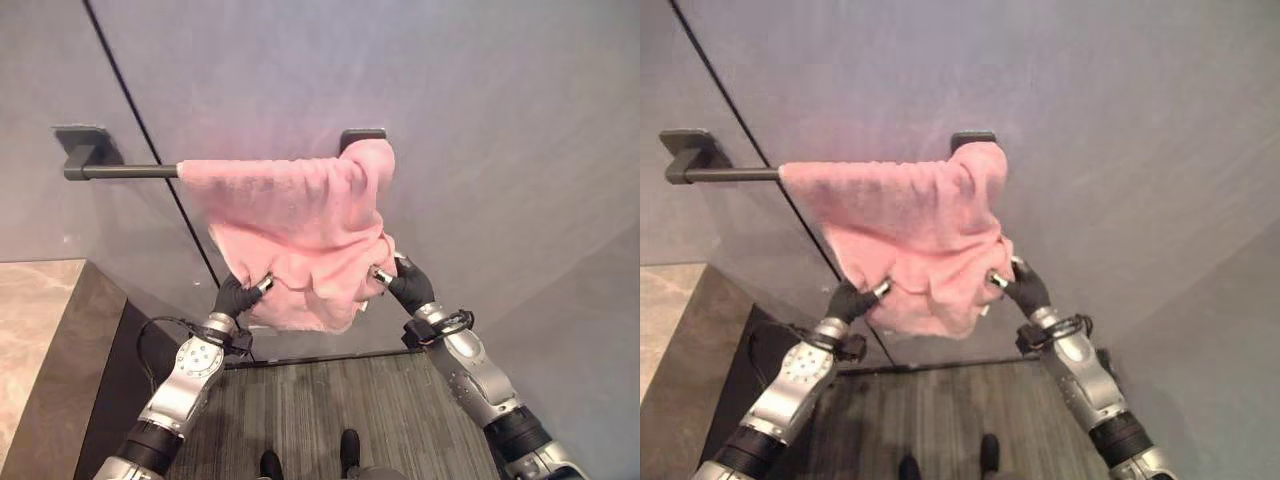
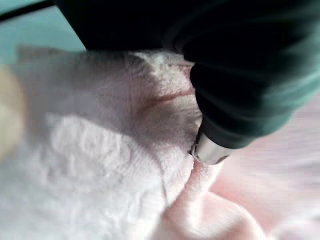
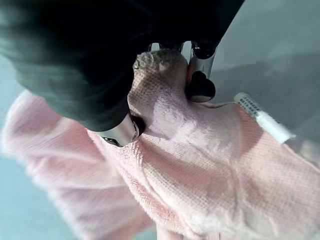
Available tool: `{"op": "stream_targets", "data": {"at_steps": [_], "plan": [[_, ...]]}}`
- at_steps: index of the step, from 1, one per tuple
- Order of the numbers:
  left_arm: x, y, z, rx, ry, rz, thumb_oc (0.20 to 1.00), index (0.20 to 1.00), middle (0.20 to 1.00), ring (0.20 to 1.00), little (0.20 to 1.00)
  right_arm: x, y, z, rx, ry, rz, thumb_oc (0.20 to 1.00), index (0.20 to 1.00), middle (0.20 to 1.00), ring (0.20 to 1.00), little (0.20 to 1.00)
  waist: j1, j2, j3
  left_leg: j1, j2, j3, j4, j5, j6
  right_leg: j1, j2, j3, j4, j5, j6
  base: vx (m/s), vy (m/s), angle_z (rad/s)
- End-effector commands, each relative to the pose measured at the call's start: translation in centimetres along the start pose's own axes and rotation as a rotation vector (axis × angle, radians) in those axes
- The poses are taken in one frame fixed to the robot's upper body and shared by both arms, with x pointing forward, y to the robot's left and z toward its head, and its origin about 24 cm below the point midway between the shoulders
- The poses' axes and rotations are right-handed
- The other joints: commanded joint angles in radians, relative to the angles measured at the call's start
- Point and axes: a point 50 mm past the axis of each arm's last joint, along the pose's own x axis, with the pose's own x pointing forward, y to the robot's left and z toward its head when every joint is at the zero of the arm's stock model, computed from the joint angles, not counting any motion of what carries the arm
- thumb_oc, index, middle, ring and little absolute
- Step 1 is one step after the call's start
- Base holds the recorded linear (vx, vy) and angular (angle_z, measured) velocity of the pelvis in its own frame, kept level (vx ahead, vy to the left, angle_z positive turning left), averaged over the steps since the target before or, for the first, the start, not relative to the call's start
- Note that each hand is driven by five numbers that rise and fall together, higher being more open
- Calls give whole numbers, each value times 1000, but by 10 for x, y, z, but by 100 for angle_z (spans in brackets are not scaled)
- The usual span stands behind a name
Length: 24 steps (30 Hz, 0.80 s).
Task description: Put brush and paste in cup on sink, flatten towel.
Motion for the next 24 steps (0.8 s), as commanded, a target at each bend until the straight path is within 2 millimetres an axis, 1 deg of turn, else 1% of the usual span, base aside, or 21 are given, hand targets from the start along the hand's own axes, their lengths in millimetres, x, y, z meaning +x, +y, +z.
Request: {"op": "stream_targets", "data": {"at_steps": [1,2,3,4,5,6,8,10,11,12,13,14,15,16,17,18,19,20,22,23,24], "plan": [[14,15,41,54,-219,40,200,200,200,200,200,24,27,44,0,-239,126,200,200,200,200,200,15,-17,-21,-15,24,9,10,33,-44,47,-73,-4,1,15,109,19,-3,11],[11,18,58,61,-304,73,200,200,200,200,200,30,42,56,-10,-288,193,200,200,200,200,200,27,-17,-23,-15,23,2,10,33,-45,51,-73,-9,1,11,107,14,-1,13],[11,19,59,62,-303,74,200,200,200,200,200,30,42,56,-10,-287,193,200,200,200,200,200,25,-17,-22,-14,23,2,10,33,-45,52,-73,-10,1,11,107,28,2,21],[5,25,79,50,-401,121,200,200,200,200,200,35,60,65,40,-323,278,200,200,200,200,200,43,-18,-23,-12,20,-7,10,31,-46,61,-76,-19,1,5,105,16,1,16],[5,25,79,50,-401,121,200,200,200,200,200,35,61,65,40,-323,279,200,200,200,200,200,42,-18,-23,-12,19,-7,10,31,-46,62,-76,-20,1,5,105,25,3,12],[3,27,82,47,-419,134,200,200,200,200,200,36,65,69,26,-338,303,200,200,200,200,200,47,-19,-24,-11,19,-9,10,31,-46,64,-76,-23,1,3,104,22,5,7],[-3,34,93,53,-474,171,200,200,200,200,200,36,73,77,7,-362,346,200,200,200,200,200,57,-19,-28,-8,16,-13,10,28,-46,72,-79,-29,1,0,103,32,8,12],[-9,42,99,83,-507,219,200,200,200,200,200,35,80,82,-9,-383,383,200,200,200,200,200,67,-19,-31,-5,14,-18,10,27,-46,79,-81,-36,1,-5,102,28,14,13],[-9,42,99,84,-507,220,200,200,200,200,200,35,80,82,-9,-382,384,200,200,200,200,200,66,-19,-30,-4,14,-18,10,27,-46,80,-81,-36,1,-5,102,31,13,15],[-13,47,94,80,-486,247,200,200,200,200,200,34,80,82,-51,-383,389,200,200,200,200,200,72,-21,-30,-2,12,-21,10,26,-45,84,-83,-40,1,-6,101,17,2,9],[-14,47,94,80,-485,247,200,200,200,200,200,34,80,82,-51,-382,389,200,200,200,200,200,71,-20,-30,-2,12,-21,10,26,-45,85,-83,-40,1,-6,101,19,4,7],[-14,47,89,66,-464,247,200,200,200,200,200,34,79,79,-83,-372,380,200,200,200,200,200,72,-20,-31,0,12,-23,10,25,-44,86,-84,-42,1,-6,102,4,5,3],[-15,47,81,48,-420,243,200,200,200,200,200,35,74,73,-116,-339,356,200,200,200,200,200,73,-20,-31,1,11,-23,10,26,-43,87,-85,-43,1,-6,102,3,15,4],[-16,47,66,23,-348,241,200,200,200,200,200,33,67,65,-210,-303,319,200,200,200,200,200,71,-20,-33,2,12,-24,10,27,-42,90,-85,-44,1,-5,101,1,13,4],[-16,47,66,22,-348,241,200,200,200,200,200,33,67,65,-211,-303,318,200,200,200,200,200,71,-19,-33,3,12,-24,10,26,-42,90,-85,-44,1,-5,101,0,0,0],[-16,44,52,-4,-281,227,200,200,200,200,200,32,63,60,-256,-273,303,200,200,200,200,200,69,-18,-34,4,13,-23,10,27,-41,91,-85,-44,1,-5,101,0,0,0],[-17,39,25,15,-147,195,200,200,200,200,200,27,53,43,-275,-198,266,200,200,200,200,200,61,-17,-35,8,13,-21,10,26,-39,93,-84,-39,1,-6,100,0,0,0],[-17,39,25,15,-147,194,200,200,200,200,200,27,53,43,-275,-198,265,200,200,200,200,200,63,-17,-35,9,13,-21,10,26,-39,93,-84,-39,1,-6,100,0,0,0],[-17,31,3,-11,-43,160,200,200,200,200,200,22,46,29,-278,-136,229,200,200,200,200,200,57,-16,-35,13,14,-19,10,26,-38,97,-82,-38,1,-6,98,-4,5,-5],[-17,27,-4,23,-6,135,200,200,200,200,200,20,42,21,-260,-103,207,200,200,200,200,200,51,-14,-36,14,15,-18,10,26,-37,98,-81,-35,1,-7,98,-6,12,-8],[-18,18,-18,55,56,74,200,200,200,200,200,14,36,8,-255,-52,174,200,200,200,200,200,37,-12,-38,19,16,-14,10,25,-35,100,-79,-29,2,-8,97,-7,12,-4]]}}
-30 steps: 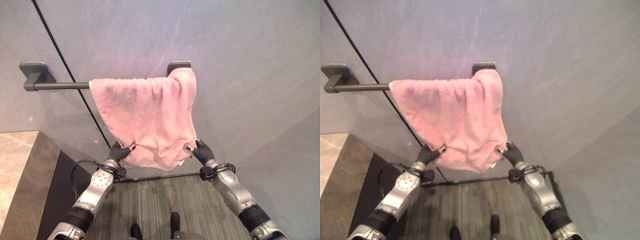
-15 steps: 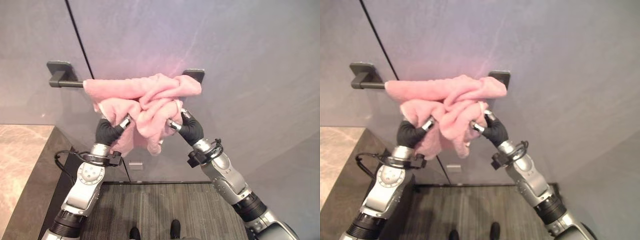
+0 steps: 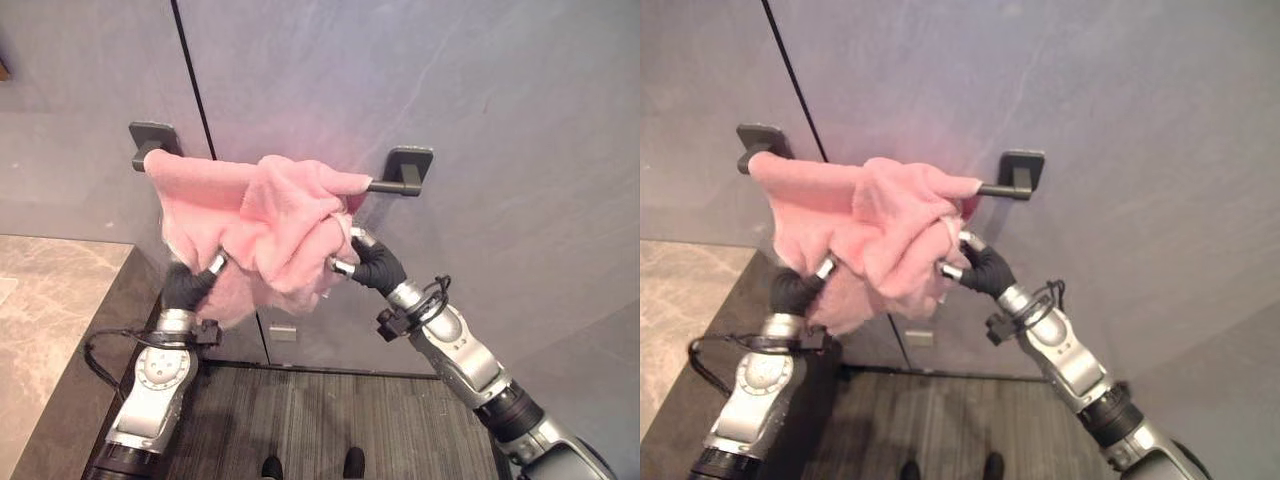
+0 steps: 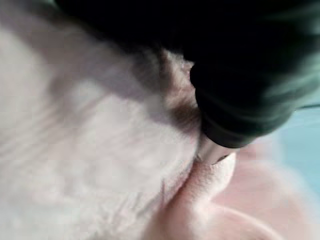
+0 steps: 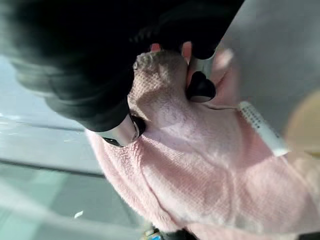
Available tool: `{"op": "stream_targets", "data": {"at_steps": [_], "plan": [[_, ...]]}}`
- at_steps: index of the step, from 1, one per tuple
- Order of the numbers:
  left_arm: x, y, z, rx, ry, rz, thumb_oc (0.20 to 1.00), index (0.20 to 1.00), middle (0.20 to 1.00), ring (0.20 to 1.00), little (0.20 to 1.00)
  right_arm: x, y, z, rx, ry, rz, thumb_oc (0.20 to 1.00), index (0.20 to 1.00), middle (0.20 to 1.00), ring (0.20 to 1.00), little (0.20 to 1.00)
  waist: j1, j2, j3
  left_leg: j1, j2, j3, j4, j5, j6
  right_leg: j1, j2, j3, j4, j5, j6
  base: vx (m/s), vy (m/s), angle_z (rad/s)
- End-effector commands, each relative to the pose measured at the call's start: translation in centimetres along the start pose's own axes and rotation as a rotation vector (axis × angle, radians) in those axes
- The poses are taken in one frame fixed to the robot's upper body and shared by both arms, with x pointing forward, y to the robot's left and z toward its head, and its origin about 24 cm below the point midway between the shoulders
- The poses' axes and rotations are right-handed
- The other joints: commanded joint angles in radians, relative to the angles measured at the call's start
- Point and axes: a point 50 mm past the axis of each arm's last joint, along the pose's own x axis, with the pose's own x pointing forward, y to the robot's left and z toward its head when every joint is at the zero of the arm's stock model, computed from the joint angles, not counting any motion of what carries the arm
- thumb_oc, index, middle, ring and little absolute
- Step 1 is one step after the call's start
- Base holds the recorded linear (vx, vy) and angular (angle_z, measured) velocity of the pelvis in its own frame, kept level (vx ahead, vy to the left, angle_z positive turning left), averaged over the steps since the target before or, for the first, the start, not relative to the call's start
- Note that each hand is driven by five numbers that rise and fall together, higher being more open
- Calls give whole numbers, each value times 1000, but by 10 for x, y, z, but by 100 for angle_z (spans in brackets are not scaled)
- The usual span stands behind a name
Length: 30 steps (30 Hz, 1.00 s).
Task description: Put brush and paste in cup on sink, flatten towel.
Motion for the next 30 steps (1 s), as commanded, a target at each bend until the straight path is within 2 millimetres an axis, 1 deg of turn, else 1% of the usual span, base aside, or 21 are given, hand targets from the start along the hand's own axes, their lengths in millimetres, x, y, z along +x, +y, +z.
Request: {"op": "stream_targets", "data": {"at_steps": [1,3,4,6,8,9,10,14,15,17,20,21,22,23,24,25,26,27,28,29,30], "plan": [[10,-14,2,81,-29,-133,200,200,200,200,200,0,0,0,13,-36,-33,200,200,200,200,200,-13,-20,-33,2,16,32,5,20,-31,60,-76,23,2,8,108,0,0,0],[8,-23,-17,82,54,-146,200,200,200,200,200,-5,-1,-13,11,20,-67,200,200,200,200,200,-26,-18,-37,5,20,38,5,19,-31,59,-74,31,4,7,107,-4,-1,-2],[8,-23,-17,82,53,-147,200,200,200,200,200,-5,-1,-13,10,20,-67,200,200,200,200,200,-25,-18,-37,5,20,39,5,19,-31,59,-74,31,4,7,107,-6,-1,-4],[7,-25,-25,85,91,-133,200,200,200,200,200,-6,-2,-21,12,50,-98,200,200,200,200,200,-30,-17,-39,7,21,42,5,20,-31,58,-72,36,4,6,105,-4,-5,-6],[8,-26,-28,86,97,-118,200,200,200,200,200,-7,-3,-29,28,74,-129,200,200,200,200,200,-32,-13,-41,10,23,45,5,20,-31,57,-69,40,4,6,105,-8,-11,-5],[8,-26,-28,87,96,-118,200,200,200,200,200,-7,-3,-29,28,74,-129,200,200,200,200,200,-32,-14,-40,10,23,45,5,20,-31,57,-69,40,4,6,104,-9,-13,-3],[7,-25,-30,96,106,-98,200,200,200,200,200,-6,0,-35,61,90,-146,200,200,200,200,200,-30,-11,-41,13,23,47,5,20,-31,58,-69,41,3,6,104,0,0,0],[6,-22,-34,106,121,-62,200,200,200,200,200,-2,4,-37,58,100,-137,200,200,200,200,200,-23,-10,-42,13,24,44,5,20,-32,60,-69,38,2,4,102,0,0,0],[4,-19,-35,113,128,-32,200,200,200,200,200,0,5,-37,44,104,-143,1000,1000,1000,1000,1000,-18,-9,-41,13,24,42,5,21,-33,62,-69,35,1,2,100,0,0,0],[2,-16,-36,123,133,-13,200,200,200,200,200,-1,3,-39,20,117,-156,1000,1000,1000,1000,1000,-16,-9,-41,12,24,41,5,22,-33,63,-69,33,1,2,100,0,0,0],[-3,-10,-42,138,160,22,200,200,200,200,200,-4,2,-48,5,163,-175,1000,1000,1000,1000,1000,-9,-7,-40,12,23,37,5,23,-33,65,-69,28,1,0,100,0,0,0],[-5,-7,-44,141,175,37,263,263,263,263,263,-7,1,-51,4,178,-183,1000,1000,1000,1000,1000,-8,-5,-40,13,23,36,5,23,-34,66,-70,26,1,0,99,0,0,0],[-7,-6,-48,148,190,41,460,460,460,460,460,-11,0,-56,9,202,-193,1000,1000,1000,1000,1000,-7,-5,-40,13,23,35,5,23,-34,68,-69,23,1,-2,99,0,0,0],[-9,-4,-53,171,216,43,1000,1000,1000,1000,1000,-15,-2,-61,7,228,-207,1000,1000,1000,1000,1000,-7,-4,-40,13,23,34,5,24,-34,69,-70,22,1,-2,99,-6,-7,3],[-14,-1,-64,223,277,41,1000,1000,1000,1000,1000,-25,-7,-73,9,289,-249,1000,1000,1000,1000,1000,-10,0,-40,13,23,32,5,25,-34,71,-70,20,1,-2,99,0,0,0],[-14,-1,-64,223,277,40,1000,1000,1000,1000,1000,-25,-7,-73,9,289,-249,1000,1000,1000,1000,1000,-10,0,-40,13,23,32,5,25,-34,71,-70,20,1,-2,99,0,0,0],[-26,-1,-89,268,410,-6,1000,1000,1000,1000,1000,-42,-14,-95,4,400,-296,1000,1000,1000,1000,1000,-19,5,-42,14,23,34,5,26,-34,72,-70,21,1,0,98,0,0,0],[-26,-1,-89,267,409,-7,1000,1000,1000,1000,1000,-42,-14,-95,3,400,-296,1000,1000,1000,1000,1000,-18,5,-41,15,23,34,5,25,-34,72,-69,21,1,0,99,0,0,0],[-32,-1,-100,295,474,-29,1000,1000,1000,1000,1000,-50,-16,-104,-13,457,-310,1000,1000,1000,1000,1000,-23,8,-42,15,23,36,5,26,-34,72,-69,22,2,1,98,0,0,0],[-50,1,-129,387,649,-76,1000,1000,1000,1000,1000,-66,-21,-123,-31,569,-351,1000,1000,1000,1000,1000,-34,13,-43,15,24,38,5,27,-35,70,-68,25,4,1,97,0,0,0],[-49,0,-129,387,647,-77,1000,1000,1000,1000,1000,-66,-22,-123,-32,568,-352,1000,1000,1000,1000,1000,-33,13,-42,16,25,38,5,27,-35,71,-68,26,4,1,97,0,0,0]]}}
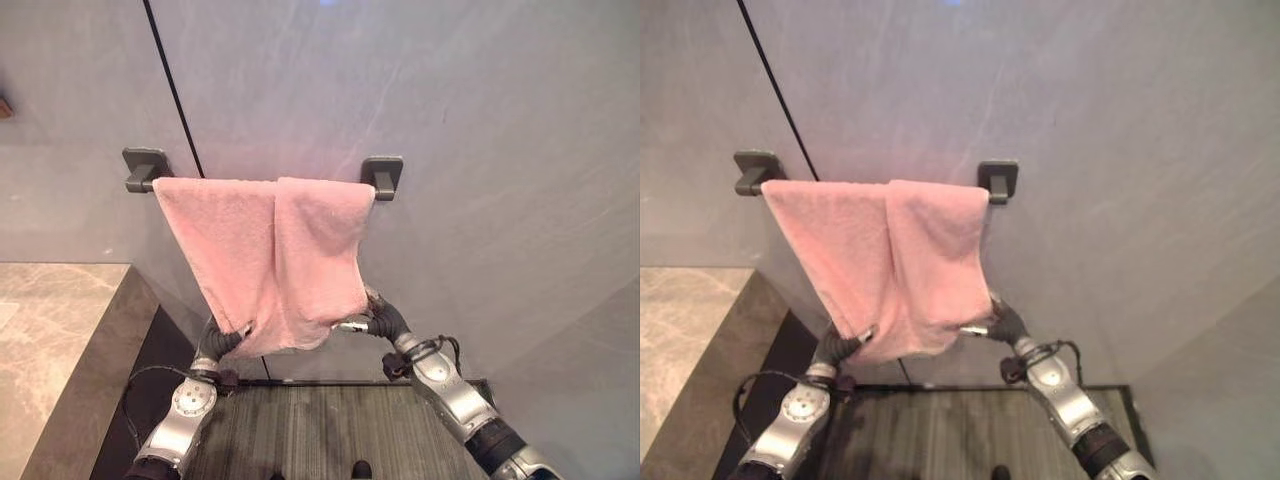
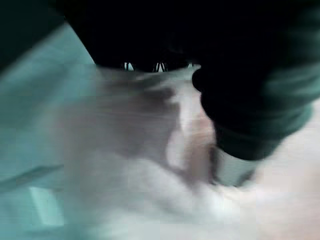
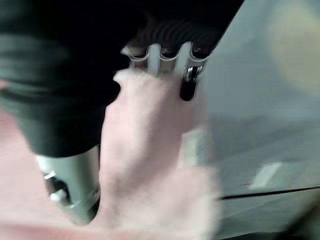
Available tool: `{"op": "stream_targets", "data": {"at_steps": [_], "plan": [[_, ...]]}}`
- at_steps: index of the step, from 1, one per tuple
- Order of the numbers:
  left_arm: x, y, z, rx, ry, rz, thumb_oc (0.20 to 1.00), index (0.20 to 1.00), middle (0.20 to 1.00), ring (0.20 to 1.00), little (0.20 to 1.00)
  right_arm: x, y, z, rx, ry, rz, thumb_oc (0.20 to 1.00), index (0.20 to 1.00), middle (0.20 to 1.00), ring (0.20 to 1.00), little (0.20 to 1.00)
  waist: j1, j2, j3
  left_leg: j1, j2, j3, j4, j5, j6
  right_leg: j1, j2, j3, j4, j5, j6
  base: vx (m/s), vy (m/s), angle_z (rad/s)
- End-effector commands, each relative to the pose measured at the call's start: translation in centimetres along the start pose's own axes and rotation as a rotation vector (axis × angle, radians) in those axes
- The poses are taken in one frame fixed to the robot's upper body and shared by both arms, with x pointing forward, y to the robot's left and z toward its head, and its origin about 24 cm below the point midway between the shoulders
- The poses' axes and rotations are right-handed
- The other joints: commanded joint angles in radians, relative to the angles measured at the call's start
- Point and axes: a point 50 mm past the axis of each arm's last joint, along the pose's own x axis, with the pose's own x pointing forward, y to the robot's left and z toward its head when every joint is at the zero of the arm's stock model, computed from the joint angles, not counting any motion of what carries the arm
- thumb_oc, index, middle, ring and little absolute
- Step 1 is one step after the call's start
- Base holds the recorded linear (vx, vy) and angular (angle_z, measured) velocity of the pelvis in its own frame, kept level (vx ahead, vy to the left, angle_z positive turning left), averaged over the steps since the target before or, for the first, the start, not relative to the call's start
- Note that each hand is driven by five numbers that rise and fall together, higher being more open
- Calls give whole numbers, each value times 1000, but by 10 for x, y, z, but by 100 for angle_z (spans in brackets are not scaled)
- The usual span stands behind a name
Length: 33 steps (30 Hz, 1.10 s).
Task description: Put brush and paste in cup on sink, flatten towel.
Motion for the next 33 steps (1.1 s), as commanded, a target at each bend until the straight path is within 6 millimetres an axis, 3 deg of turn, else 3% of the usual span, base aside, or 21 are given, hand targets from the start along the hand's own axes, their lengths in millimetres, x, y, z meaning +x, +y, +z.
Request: {"op": "stream_targets", "data": {"at_steps": [1,2,4,6,7,9,11,12,15,17,18,19,20,21,24,25,28,30,31,33], "plan": [[1,-7,-37,224,216,-45,1000,1000,1000,1000,1000,4,-15,-9,-78,51,-126,1000,1000,1000,1000,1000,-10,-21,9,-4,25,37,9,28,-41,52,-68,23,7,2,96,-4,8,-5],[1,-8,-37,224,216,-45,1000,1000,1000,1000,1000,4,-15,-9,-79,51,-127,1000,1000,1000,1000,1000,-10,-21,10,-4,25,37,9,28,-41,52,-67,23,7,2,96,-5,14,-5],[-2,-3,-34,175,184,8,1000,1000,1000,1000,1000,-7,-38,-8,-82,27,-248,1000,1000,1000,1000,1000,-18,-14,11,-4,27,37,9,29,-42,48,-67,27,9,3,95,0,13,-6],[-5,3,-31,151,160,36,1000,1000,1000,1000,1000,-16,-48,-5,-118,3,-289,1000,1000,1000,1000,1000,-20,-11,11,-4,27,36,9,29,-42,46,-67,28,10,2,96,0,0,0],[-11,30,-15,144,42,151,1000,1000,1000,1000,1000,-42,-72,9,-197,-99,-411,1000,1000,1000,1000,1000,-24,-10,19,-4,28,35,9,27,-42,48,-66,25,11,1,99,0,0,0],[-14,35,-11,153,12,170,1000,1000,1000,1000,1000,-47,-75,8,-205,-101,-432,1000,1000,1000,1000,1000,-25,-10,16,-5,28,33,9,27,-43,47,-67,24,10,0,99,0,0,0],[-30,74,13,154,-143,377,1000,1000,1000,1000,1000,-78,-98,24,-269,-213,-610,1000,1000,1000,1000,1000,-24,-11,22,-7,29,26,9,25,-43,51,-68,14,8,-6,102,16,-3,-1],[-31,75,12,156,-141,376,1000,1000,1000,1000,1000,-79,-97,23,-269,-211,-609,1000,1000,1000,1000,1000,-25,-12,19,-7,29,25,9,25,-43,52,-68,13,8,-6,102,0,0,0],[-44,106,38,158,-286,587,1000,1000,1000,1000,1000,-98,-108,56,-398,-383,-737,1000,1000,1000,1000,1000,-22,-13,24,-5,31,22,9,18,-46,57,-70,7,8,-14,104,11,-1,0],[-53,119,55,205,-378,675,1000,1000,1000,1000,1000,-104,-106,76,-446,-485,-751,1000,1000,1000,1000,1000,-20,-16,23,-12,32,21,9,23,-48,53,-71,5,6,-10,103,0,0,0],[-53,119,55,205,-377,675,1000,1000,1000,1000,1000,-104,-106,76,-446,-485,-751,1000,1000,1000,1000,1000,-21,-16,23,-12,32,21,9,23,-48,52,-71,5,6,-10,103,0,0,0],[-60,129,69,240,-457,757,1000,1000,1000,1000,1000,-107,-100,97,-479,-604,-753,1000,1000,1000,1000,1000,-16,-17,22,-14,33,22,9,23,-51,51,-72,4,5,-10,103,0,0,0],[-60,129,68,242,-457,760,1000,1000,1000,1000,1000,-107,-99,97,-480,-604,-752,1000,1000,1000,1000,1000,-17,-18,22,-14,33,22,9,23,-51,51,-72,5,6,-10,103,0,0,0],[-70,136,85,275,-551,836,1000,1000,1000,1000,1000,-112,-89,118,-543,-721,-733,1000,1000,1000,1000,1000,-12,-19,22,-15,34,23,9,22,-52,50,-72,6,5,-11,104,0,0,0],[-93,152,113,388,-717,995,1000,1000,1000,1000,1000,-124,-72,151,-664,-922,-701,1000,1000,1000,1000,1000,1,-20,18,-16,35,22,9,20,-56,49,-73,3,3,-12,106,0,0,0],[-93,152,112,391,-717,998,1000,1000,1000,1000,1000,-124,-72,152,-663,-923,-700,1000,1000,1000,1000,1000,0,-21,18,-16,35,22,9,20,-57,49,-73,4,3,-12,106,0,0,0],[-111,165,129,453,-825,1112,1000,1000,1000,1000,1000,-136,-61,177,-765,-1077,-681,1000,1000,1000,1000,1000,13,-22,13,-16,34,19,9,19,-59,50,-73,2,3,-13,108,0,0,0],[-117,168,138,482,-870,1125,1000,1000,1000,1000,1000,-140,-55,189,-797,-1151,-672,1000,1000,1000,1000,1000,15,-22,13,-16,34,19,9,18,-59,49,-75,0,3,-13,109,0,0,0],[-120,167,150,545,-939,1091,1000,1000,1000,1000,1000,-148,-47,205,-840,-1273,-674,1000,1000,1000,1000,1000,20,-19,16,-17,33,18,9,18,-58,48,-76,1,2,-13,110,0,0,0],[-122,165,160,614,-990,1031,1000,1000,1000,1000,1000,-147,-40,214,-894,-1322,-637,1000,1000,1000,1000,1000,27,-20,21,-20,31,17,9,20,-58,45,-77,3,2,-11,111,0,0,0]]}}
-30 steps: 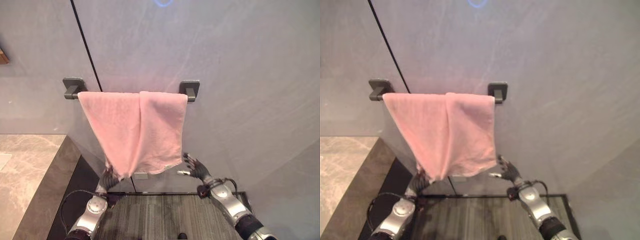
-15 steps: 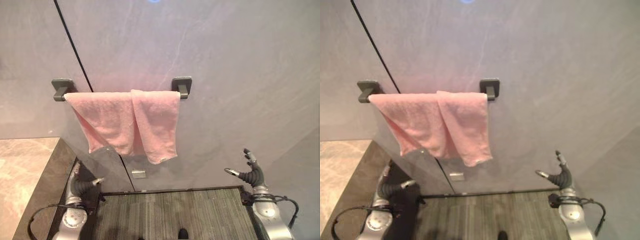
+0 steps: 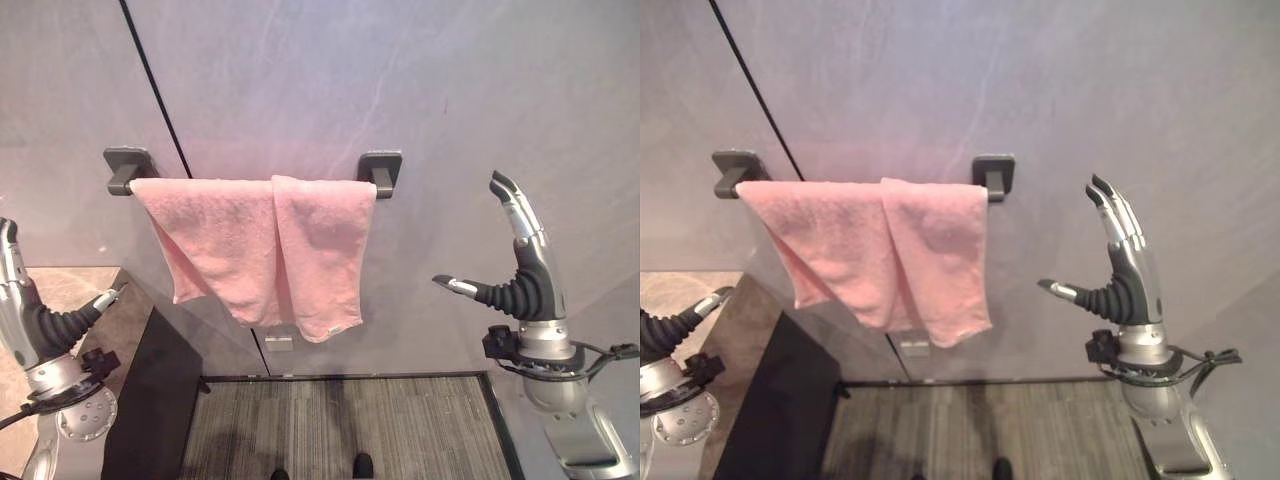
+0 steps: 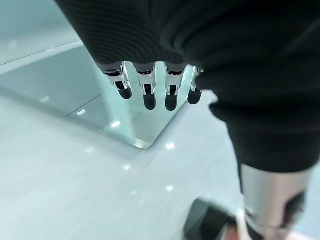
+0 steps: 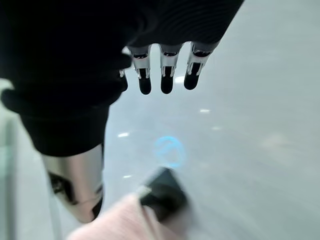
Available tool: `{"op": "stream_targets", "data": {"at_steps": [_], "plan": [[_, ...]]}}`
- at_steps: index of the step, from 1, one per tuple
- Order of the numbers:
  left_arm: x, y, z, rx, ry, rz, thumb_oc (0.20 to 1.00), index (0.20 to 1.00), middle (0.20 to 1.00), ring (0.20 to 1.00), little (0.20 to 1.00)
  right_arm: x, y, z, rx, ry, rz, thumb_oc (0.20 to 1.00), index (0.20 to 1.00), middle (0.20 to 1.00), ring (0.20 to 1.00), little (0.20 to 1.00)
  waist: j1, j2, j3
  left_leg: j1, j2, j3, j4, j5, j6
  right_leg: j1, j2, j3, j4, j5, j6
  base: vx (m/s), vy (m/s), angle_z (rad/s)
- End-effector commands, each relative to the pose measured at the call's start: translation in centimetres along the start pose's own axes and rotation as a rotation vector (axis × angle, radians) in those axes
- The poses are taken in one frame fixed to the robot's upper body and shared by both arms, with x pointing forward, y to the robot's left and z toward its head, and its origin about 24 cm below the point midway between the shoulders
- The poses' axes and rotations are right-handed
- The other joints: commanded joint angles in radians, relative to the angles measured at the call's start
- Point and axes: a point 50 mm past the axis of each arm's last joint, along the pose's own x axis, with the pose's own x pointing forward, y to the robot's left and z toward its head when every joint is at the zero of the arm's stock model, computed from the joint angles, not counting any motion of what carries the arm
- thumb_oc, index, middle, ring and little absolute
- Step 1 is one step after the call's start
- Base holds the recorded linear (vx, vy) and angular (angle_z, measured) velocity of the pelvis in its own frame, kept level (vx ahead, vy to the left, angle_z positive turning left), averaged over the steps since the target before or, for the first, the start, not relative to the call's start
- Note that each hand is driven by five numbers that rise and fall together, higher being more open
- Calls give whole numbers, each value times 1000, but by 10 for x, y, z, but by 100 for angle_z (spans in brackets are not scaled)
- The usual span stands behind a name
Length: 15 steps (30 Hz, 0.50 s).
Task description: Put brush and paste in cup on sink, flatten towel.
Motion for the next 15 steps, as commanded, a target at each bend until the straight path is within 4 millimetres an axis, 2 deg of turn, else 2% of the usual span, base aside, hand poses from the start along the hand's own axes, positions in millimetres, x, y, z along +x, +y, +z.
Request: {"op": "stream_targets", "data": {"at_steps": [1,5,6,8,15], "plan": [[30,8,28,8,-283,-12,1000,1000,1000,1000,1000,26,-4,24,-28,-234,-53,1000,1000,1000,1000,1000,22,-22,-11,-19,30,17,11,37,-52,44,-77,1,1,10,98,0,0,0],[40,3,40,-5,-375,-78,1000,1000,1000,1000,1000,39,1,30,-55,-316,-11,1000,1000,1000,1000,1000,27,-22,0,-39,34,11,11,50,-60,29,-77,-4,1,16,97,-27,-8,1],[41,-4,49,-96,-386,-106,1000,1000,1000,1000,1000,45,6,34,-59,-353,10,1000,1000,1000,1000,1000,30,-27,5,-54,36,4,11,57,-63,18,-79,-8,1,21,98,-63,-20,2],[47,-7,53,-130,-396,-126,1000,1000,1000,1000,1000,53,10,37,-68,-385,41,1000,1000,1000,1000,1000,31,-27,6,-68,35,1,11,61,-64,6,-81,-10,1,25,99,-30,-13,12],[57,-17,57,-111,-441,-241,1000,1000,1000,1000,1000,74,26,46,-48,-459,160,1000,1000,1000,1000,1000,30,-24,11,-85,32,5,11,63,-65,-14,-86,-12,1,34,102,-4,6,7]]}}
